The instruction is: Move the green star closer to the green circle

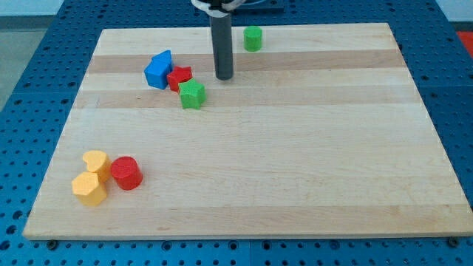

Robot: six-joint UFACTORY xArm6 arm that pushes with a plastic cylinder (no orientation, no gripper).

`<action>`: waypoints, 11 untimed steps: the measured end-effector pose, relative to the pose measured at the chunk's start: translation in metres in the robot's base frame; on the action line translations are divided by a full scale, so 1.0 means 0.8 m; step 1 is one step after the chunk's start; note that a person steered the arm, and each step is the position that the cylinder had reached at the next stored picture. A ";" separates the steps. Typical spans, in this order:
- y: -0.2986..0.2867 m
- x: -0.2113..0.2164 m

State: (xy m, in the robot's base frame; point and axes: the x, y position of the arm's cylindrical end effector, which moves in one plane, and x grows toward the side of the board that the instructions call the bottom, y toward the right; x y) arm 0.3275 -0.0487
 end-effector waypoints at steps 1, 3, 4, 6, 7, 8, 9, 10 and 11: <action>-0.033 -0.003; -0.123 0.007; -0.147 0.023; -0.147 0.057; -0.147 0.087; -0.140 0.102; -0.118 0.102; -0.105 0.108; -0.105 0.136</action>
